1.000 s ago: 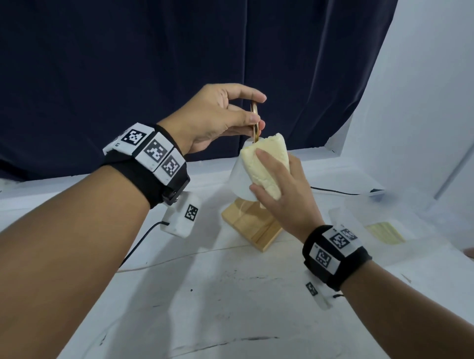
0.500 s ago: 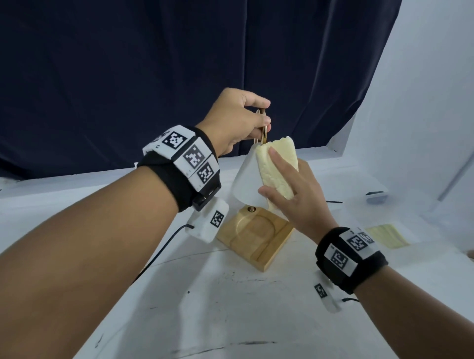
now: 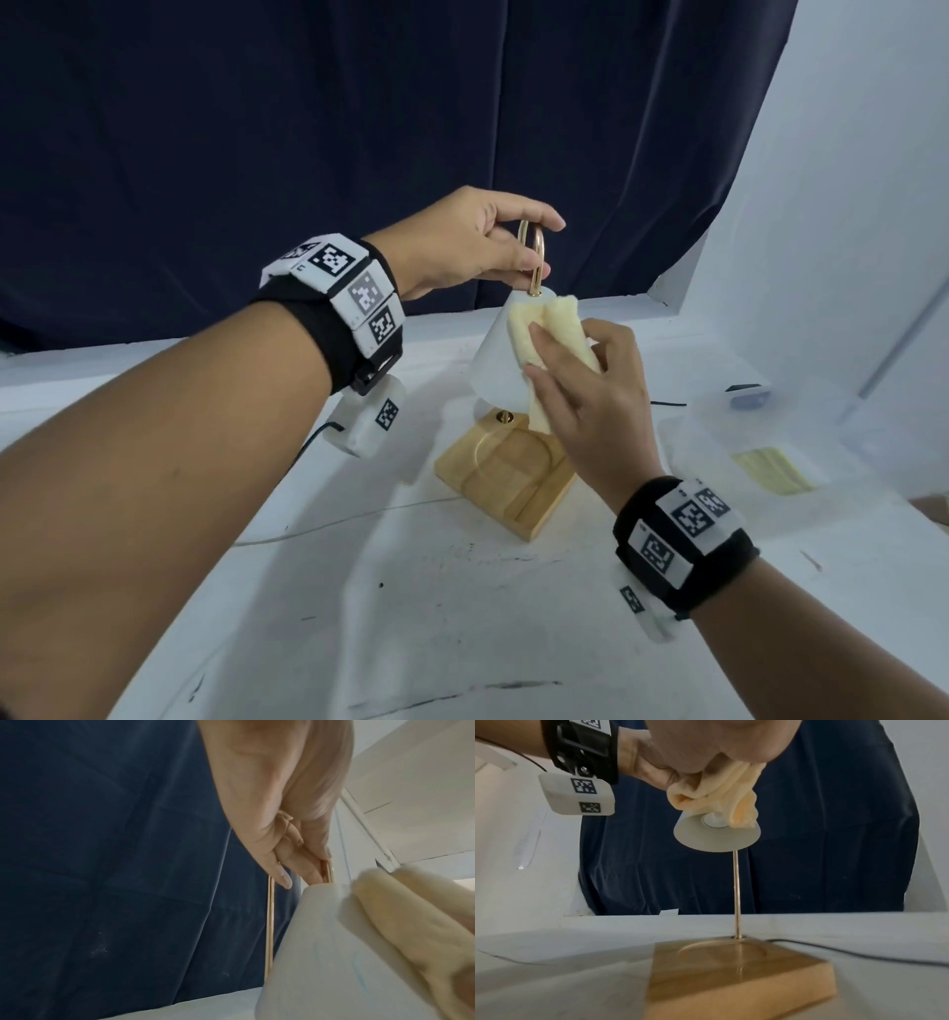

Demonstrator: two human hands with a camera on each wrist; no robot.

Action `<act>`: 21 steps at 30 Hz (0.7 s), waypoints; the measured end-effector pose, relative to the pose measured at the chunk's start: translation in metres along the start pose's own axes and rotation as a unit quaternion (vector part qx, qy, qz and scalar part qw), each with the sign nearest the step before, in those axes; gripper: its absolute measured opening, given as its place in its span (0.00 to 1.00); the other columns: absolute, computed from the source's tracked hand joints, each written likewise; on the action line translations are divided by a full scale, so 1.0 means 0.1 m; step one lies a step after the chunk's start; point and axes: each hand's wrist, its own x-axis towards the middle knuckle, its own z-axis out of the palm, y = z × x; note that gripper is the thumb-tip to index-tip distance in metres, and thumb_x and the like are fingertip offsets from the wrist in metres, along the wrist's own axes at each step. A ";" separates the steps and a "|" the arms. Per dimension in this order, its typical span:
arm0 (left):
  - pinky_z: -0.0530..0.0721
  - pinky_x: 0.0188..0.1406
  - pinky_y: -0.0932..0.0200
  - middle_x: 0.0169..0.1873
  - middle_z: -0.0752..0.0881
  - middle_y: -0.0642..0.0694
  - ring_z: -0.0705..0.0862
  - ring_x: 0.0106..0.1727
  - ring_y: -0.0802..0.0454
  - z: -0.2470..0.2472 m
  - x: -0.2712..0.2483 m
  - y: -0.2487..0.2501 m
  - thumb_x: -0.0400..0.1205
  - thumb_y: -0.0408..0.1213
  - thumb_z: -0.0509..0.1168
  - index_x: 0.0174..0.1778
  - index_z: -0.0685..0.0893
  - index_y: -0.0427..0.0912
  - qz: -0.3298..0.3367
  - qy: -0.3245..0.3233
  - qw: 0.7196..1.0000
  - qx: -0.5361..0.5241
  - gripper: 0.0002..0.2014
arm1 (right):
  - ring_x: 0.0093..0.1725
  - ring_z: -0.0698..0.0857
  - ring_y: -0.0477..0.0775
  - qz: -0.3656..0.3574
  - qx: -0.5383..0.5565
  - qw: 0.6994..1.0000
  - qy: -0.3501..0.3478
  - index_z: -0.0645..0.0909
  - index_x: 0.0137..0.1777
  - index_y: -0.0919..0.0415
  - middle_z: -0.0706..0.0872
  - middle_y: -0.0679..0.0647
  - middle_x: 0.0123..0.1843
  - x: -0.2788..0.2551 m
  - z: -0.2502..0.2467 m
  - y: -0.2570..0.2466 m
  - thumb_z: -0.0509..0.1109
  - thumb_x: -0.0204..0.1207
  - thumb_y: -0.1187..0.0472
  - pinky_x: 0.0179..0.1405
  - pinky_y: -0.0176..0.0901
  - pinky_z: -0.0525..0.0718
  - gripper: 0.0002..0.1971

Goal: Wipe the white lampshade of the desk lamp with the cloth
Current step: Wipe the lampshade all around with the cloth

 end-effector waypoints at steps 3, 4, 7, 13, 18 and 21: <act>0.92 0.58 0.61 0.47 0.95 0.32 0.97 0.54 0.46 -0.01 0.04 -0.06 0.88 0.23 0.70 0.73 0.85 0.38 0.011 0.001 1.000 -0.011 0.18 | 0.56 0.80 0.65 -0.021 -0.025 0.999 -0.018 0.88 0.69 0.62 0.79 0.65 0.62 0.07 0.05 -0.08 0.75 0.84 0.60 0.52 0.55 0.83 0.15; 0.92 0.60 0.60 0.44 0.95 0.35 0.97 0.55 0.45 -0.02 0.04 -0.07 0.88 0.23 0.70 0.73 0.86 0.38 0.012 -0.001 1.000 -0.012 0.17 | 0.56 0.80 0.65 -0.033 -0.041 0.997 -0.048 0.88 0.70 0.61 0.79 0.65 0.63 0.05 0.07 -0.12 0.74 0.85 0.60 0.50 0.56 0.84 0.15; 0.92 0.61 0.59 0.37 0.96 0.44 0.96 0.56 0.43 -0.03 0.05 -0.09 0.88 0.23 0.69 0.71 0.86 0.37 0.019 -0.007 1.000 -0.003 0.16 | 0.54 0.80 0.65 -0.037 -0.067 0.990 -0.119 0.88 0.70 0.58 0.78 0.63 0.64 -0.07 0.10 -0.19 0.74 0.84 0.60 0.46 0.58 0.87 0.15; 0.92 0.57 0.62 0.49 0.94 0.29 0.97 0.52 0.46 -0.03 0.04 -0.10 0.88 0.24 0.70 0.71 0.86 0.37 0.040 -0.005 0.999 0.007 0.15 | 0.57 0.79 0.63 -0.001 -0.080 0.995 -0.057 0.88 0.68 0.58 0.77 0.63 0.63 0.12 0.12 -0.23 0.71 0.86 0.56 0.51 0.51 0.82 0.14; 0.93 0.55 0.62 0.49 0.94 0.29 0.97 0.51 0.45 -0.03 0.03 -0.10 0.88 0.24 0.70 0.71 0.86 0.36 0.044 -0.012 0.999 0.004 0.15 | 0.52 0.80 0.66 -0.040 -0.112 0.985 -0.128 0.87 0.68 0.61 0.79 0.66 0.62 -0.09 0.19 -0.34 0.72 0.85 0.60 0.40 0.59 0.87 0.14; 0.92 0.54 0.63 0.47 0.95 0.32 0.97 0.51 0.45 -0.03 0.04 -0.11 0.88 0.23 0.69 0.70 0.86 0.37 0.045 -0.010 0.999 0.005 0.15 | 0.52 0.80 0.66 -0.037 -0.118 0.986 -0.116 0.88 0.69 0.58 0.79 0.65 0.62 -0.08 0.10 -0.30 0.72 0.85 0.58 0.42 0.58 0.86 0.14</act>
